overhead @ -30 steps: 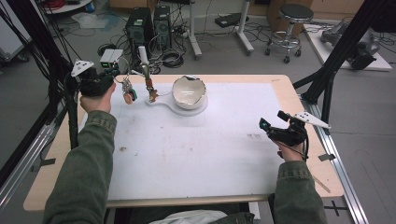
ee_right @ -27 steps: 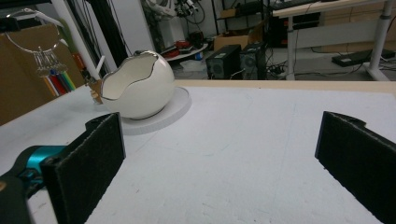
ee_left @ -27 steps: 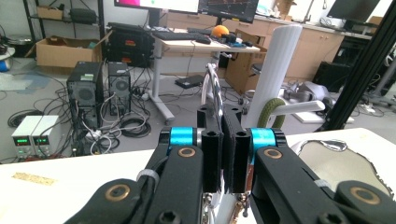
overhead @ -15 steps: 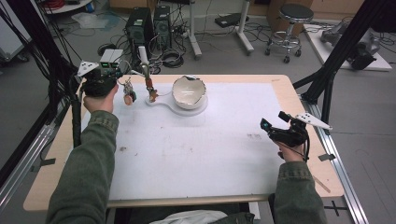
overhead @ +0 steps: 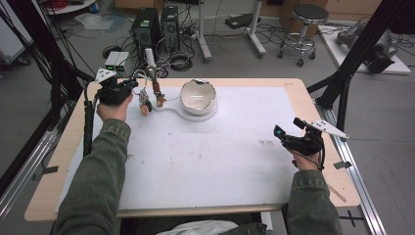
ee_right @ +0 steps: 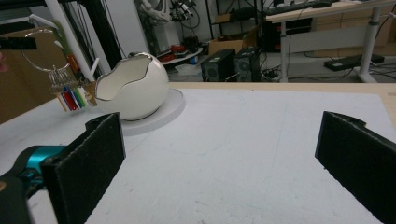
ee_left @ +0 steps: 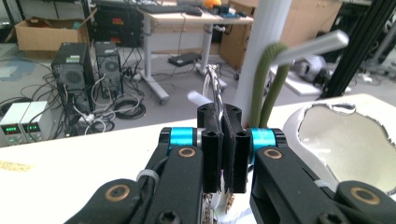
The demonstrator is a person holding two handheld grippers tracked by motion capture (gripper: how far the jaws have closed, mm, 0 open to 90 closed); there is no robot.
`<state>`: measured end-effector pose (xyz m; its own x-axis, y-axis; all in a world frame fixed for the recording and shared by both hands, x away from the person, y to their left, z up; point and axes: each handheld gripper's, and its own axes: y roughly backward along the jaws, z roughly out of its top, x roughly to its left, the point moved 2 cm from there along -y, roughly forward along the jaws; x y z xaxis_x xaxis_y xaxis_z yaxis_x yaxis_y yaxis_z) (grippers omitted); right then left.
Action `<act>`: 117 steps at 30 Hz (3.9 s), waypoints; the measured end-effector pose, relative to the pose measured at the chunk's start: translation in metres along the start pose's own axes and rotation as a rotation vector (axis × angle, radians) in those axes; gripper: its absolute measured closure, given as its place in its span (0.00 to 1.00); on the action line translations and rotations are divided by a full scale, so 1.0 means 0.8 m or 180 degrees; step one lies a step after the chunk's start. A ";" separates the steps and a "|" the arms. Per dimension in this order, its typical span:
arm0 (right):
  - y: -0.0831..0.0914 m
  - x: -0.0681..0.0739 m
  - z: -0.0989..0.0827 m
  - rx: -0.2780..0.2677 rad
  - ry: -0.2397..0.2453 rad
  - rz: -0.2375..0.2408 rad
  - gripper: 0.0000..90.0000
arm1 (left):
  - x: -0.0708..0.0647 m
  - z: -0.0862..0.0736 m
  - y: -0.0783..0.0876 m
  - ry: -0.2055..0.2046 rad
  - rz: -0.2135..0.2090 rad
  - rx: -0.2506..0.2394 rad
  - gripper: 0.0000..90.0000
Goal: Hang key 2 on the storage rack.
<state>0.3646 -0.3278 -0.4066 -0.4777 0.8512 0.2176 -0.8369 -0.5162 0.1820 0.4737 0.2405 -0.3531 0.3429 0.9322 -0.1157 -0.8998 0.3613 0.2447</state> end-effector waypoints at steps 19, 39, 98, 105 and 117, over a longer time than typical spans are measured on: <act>0.005 -0.002 -0.003 -0.0012 -0.0006 -0.0067 0.01 | 0.008 -0.002 0.001 0.0305 -0.0107 0.0019 0.41; 0.006 -0.006 -0.003 -0.0049 -0.0008 -0.0102 0.01 | 0.024 -0.013 0.034 0.0543 -0.0085 -0.0113 0.02; 0.012 -0.005 -0.007 -0.0018 0.0081 -0.0169 0.01 | -0.006 -0.103 0.142 0.0008 -0.0003 -0.0203 0.02; 0.013 -0.005 -0.009 -0.0007 0.0107 -0.0191 0.01 | 0.005 -0.114 0.154 -0.0019 0.0024 -0.0224 0.02; 0.016 -0.005 -0.014 0.0014 0.0116 -0.0204 0.01 | 0.022 -0.125 0.165 0.0183 0.0046 -0.0255 0.02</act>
<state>0.3533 -0.3368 -0.4157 -0.4327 0.8853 0.1704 -0.8649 -0.4610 0.1986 0.3338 0.3027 -0.4190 0.3159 0.9338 -0.1683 -0.9239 0.3430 0.1693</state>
